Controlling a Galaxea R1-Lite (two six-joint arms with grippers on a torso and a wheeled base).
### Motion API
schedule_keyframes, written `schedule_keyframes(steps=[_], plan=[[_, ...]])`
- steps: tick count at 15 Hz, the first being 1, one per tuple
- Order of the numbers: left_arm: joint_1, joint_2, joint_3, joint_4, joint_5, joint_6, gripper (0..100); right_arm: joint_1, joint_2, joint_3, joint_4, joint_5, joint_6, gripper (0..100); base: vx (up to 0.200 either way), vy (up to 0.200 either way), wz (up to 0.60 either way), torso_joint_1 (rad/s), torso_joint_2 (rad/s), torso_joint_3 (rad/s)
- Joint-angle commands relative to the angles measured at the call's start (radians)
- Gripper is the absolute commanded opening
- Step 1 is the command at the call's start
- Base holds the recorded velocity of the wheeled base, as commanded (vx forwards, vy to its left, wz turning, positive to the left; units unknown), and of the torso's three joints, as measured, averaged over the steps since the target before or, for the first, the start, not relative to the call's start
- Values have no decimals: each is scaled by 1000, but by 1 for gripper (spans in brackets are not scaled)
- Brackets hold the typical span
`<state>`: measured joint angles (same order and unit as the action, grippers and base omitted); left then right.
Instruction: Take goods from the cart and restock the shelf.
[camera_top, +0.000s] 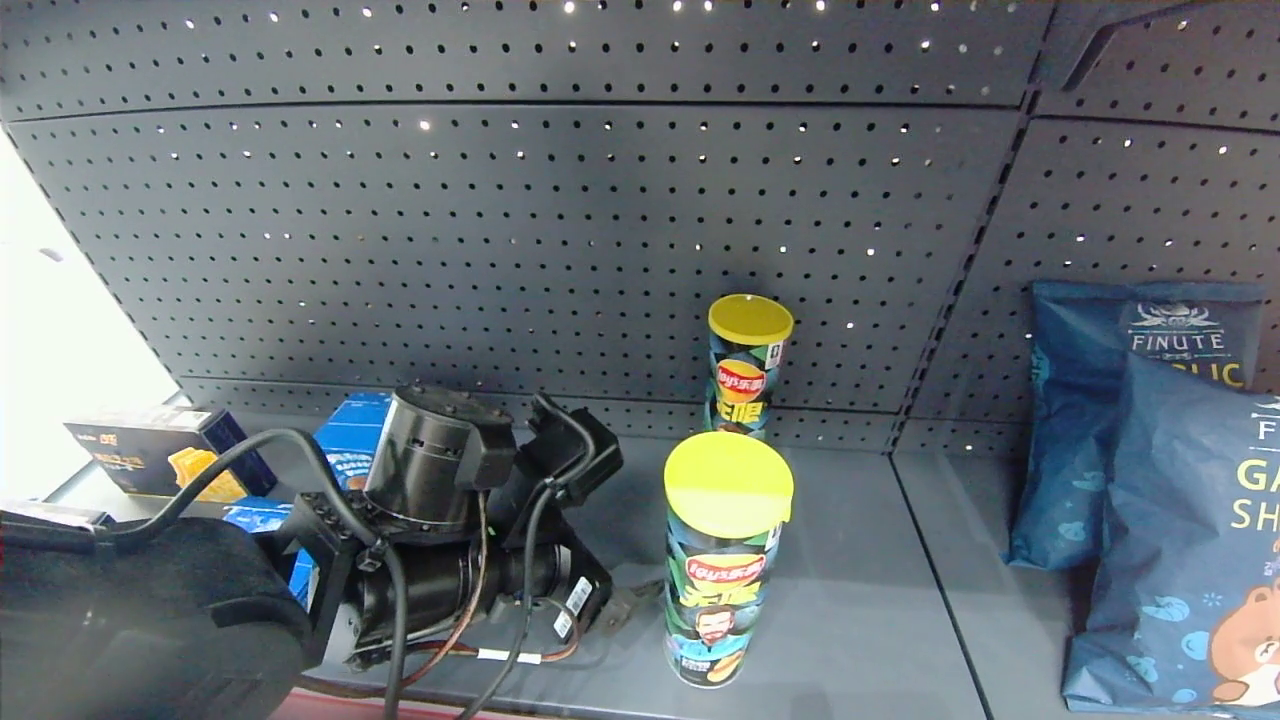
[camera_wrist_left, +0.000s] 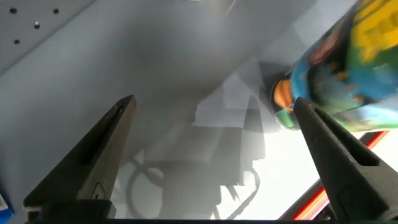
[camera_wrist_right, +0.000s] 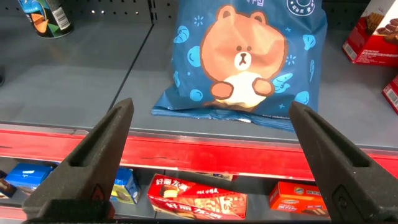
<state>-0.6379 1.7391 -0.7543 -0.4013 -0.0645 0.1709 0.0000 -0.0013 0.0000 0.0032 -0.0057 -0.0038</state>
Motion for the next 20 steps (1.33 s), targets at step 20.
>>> schedule_keyframes(steps=[20], plan=[[-22, -18, -11, -2, 0, 18, 100, 0, 1, 0, 0, 0, -1, 100, 0, 0, 0, 0, 0, 0]])
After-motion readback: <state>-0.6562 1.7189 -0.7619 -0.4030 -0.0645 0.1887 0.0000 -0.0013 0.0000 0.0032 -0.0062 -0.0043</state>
